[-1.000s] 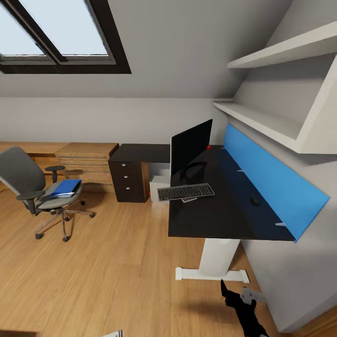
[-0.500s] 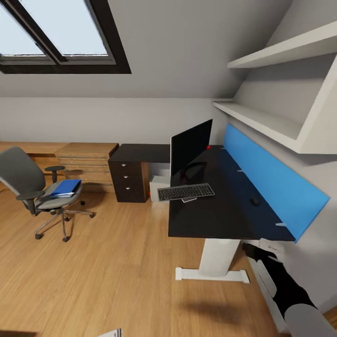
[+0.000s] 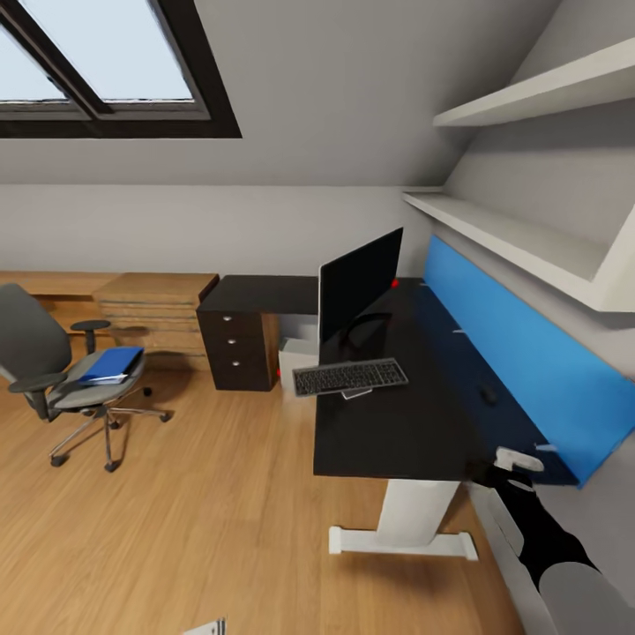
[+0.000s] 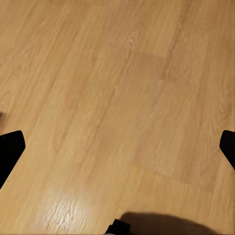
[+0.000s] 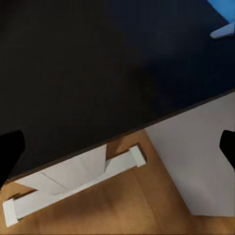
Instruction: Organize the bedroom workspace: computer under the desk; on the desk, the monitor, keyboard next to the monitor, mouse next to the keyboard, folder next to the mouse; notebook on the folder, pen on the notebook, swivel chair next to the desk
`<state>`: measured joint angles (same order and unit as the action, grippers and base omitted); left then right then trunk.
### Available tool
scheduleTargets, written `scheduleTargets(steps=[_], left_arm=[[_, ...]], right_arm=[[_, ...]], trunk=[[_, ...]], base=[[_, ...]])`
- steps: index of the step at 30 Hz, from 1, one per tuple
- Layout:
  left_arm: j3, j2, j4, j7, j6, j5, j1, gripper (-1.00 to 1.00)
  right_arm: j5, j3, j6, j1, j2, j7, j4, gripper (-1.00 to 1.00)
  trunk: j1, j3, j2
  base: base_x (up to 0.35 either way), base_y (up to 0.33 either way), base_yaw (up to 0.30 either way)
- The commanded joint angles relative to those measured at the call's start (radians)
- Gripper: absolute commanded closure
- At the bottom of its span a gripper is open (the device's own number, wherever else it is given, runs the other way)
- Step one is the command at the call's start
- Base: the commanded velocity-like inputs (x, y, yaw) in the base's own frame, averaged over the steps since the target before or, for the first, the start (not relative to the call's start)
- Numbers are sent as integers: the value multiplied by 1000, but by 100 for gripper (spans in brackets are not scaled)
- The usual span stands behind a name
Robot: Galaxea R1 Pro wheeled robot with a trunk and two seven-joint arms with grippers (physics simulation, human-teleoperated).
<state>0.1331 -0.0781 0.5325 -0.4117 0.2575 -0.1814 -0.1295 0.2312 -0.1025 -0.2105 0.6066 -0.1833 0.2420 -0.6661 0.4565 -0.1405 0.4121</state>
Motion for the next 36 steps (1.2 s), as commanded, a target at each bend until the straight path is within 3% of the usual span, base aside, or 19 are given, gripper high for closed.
scheduleTargets(steps=[1,13,17,20,24,27,29,34,36], left_arm=[[8,1,0,-7,5,-10,-1,-100],[8,23,0,-3,5,-12,-1,-100],[4,69,12,-1,0,-20,-1,-100],[4,81,13,9,-3,-44,-1,-100],[3,110,15,74,-43,-134,-1,-100],[3,133,19,128,-80,-174,-1,-100],[3,160,33,184,-121,-216,0,-100],[3,222,65,269,-207,-356,-1,-100],[3,229,67,274,-213,-371,-1,-100]], right_arm=[[10,0,-4,0,0,5,-3,-100],[8,-5,7,-1,-11,13,-41,-100],[7,-6,10,-1,-15,13,-50,-100],[7,-6,11,-1,-22,13,-50,-100],[7,-6,12,-1,-29,13,-48,-100],[7,-6,12,-1,-30,12,-48,-100],[7,-6,13,-1,-31,12,-48,-100],[5,-6,19,-1,-31,11,-40,-100],[5,-6,23,-1,-31,10,-32,-100]], trunk=[[1,-2,2],[1,-2,2],[1,-2,2],[1,-2,2],[1,-2,2],[1,-2,2],[1,-2,2],[1,-2,2],[1,-2,2]], base=[[320,-122,0],[317,-159,0],[316,-159,0],[316,-142,0],[317,-114,0],[318,-100,0],[318,-96,0],[318,-104,0],[318,-121,0]])
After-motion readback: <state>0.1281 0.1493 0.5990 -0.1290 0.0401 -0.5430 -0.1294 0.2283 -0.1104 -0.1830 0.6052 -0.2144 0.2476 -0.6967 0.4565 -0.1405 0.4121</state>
